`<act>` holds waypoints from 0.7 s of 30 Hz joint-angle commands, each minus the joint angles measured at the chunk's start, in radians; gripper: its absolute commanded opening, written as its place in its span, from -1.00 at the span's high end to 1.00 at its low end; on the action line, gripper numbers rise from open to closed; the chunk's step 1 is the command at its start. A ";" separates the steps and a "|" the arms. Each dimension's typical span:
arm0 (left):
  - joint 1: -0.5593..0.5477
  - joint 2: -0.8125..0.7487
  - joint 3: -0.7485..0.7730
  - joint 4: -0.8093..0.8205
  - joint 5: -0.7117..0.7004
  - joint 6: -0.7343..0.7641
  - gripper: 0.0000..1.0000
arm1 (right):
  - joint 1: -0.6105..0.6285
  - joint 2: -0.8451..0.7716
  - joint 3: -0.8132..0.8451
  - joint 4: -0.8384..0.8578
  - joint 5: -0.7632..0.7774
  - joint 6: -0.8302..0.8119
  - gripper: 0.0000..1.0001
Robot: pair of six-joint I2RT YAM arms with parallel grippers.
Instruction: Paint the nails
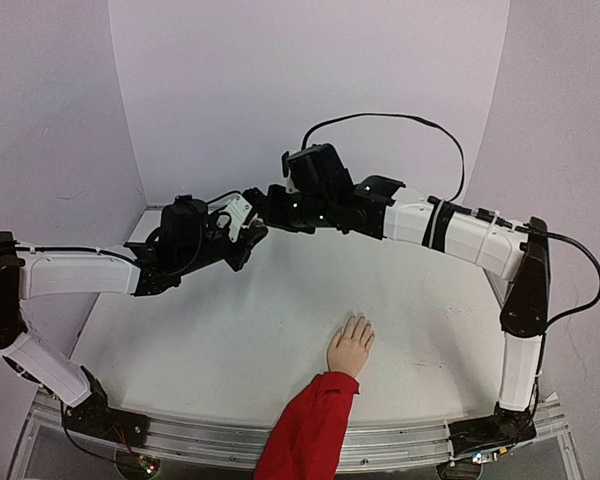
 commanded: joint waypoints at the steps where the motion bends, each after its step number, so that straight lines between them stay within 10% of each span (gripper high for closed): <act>1: -0.062 -0.101 -0.024 0.394 0.083 -0.086 1.00 | 0.064 0.019 0.000 -0.046 -0.083 0.007 0.93; 11: -0.023 -0.184 -0.104 -0.012 0.081 -0.285 1.00 | -0.037 -0.197 -0.112 -0.027 -0.286 -0.213 -0.13; 16: 0.050 -0.213 -0.092 -0.086 0.276 -0.406 1.00 | -0.085 -0.295 -0.201 0.012 -0.515 -0.368 -0.61; 21: 0.064 -0.222 -0.018 -0.134 0.621 -0.464 1.00 | -0.151 -0.334 -0.275 0.098 -0.717 -0.441 -0.69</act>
